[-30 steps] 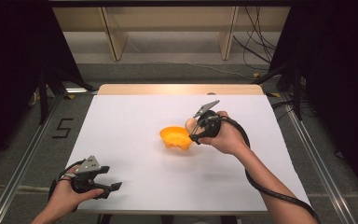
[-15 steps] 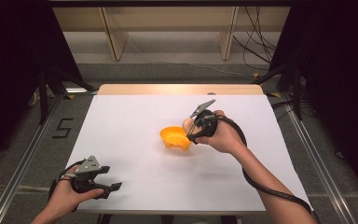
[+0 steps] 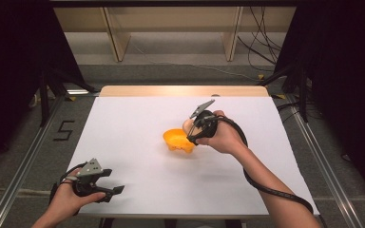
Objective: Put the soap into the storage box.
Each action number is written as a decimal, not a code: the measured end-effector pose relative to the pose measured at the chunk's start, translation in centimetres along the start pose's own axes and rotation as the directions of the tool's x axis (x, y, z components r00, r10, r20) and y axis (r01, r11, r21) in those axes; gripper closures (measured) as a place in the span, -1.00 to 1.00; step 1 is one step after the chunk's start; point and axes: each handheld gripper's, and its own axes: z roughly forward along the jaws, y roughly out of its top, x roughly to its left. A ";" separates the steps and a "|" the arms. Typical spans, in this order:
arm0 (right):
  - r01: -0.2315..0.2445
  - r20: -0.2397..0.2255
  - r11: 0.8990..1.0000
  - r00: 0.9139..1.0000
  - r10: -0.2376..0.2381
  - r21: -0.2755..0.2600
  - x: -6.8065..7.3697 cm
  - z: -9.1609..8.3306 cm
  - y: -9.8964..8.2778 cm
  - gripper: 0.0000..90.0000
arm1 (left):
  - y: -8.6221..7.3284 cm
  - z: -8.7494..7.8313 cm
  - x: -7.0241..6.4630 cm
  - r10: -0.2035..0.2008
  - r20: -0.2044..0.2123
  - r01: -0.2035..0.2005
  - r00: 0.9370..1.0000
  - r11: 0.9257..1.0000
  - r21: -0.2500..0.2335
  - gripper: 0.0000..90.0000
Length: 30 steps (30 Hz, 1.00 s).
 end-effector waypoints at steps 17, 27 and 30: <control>0.013 -0.005 1.000 1.000 -0.013 0.006 0.2 0.7 0.9 -0.26 | 0.0 0.0 0.0 0.016 0.005 -0.016 1.000 1.000 0.001 -0.59; 0.005 -0.015 1.000 1.000 -0.005 0.007 0.3 1.2 1.3 -0.26 | 0.0 0.0 0.1 0.017 0.006 -0.017 1.000 1.000 0.001 -0.59; -0.001 -0.022 1.000 1.000 0.001 0.016 0.4 1.4 1.5 -0.26 | 0.0 0.0 0.0 -0.002 0.010 0.002 1.000 1.000 0.002 -0.59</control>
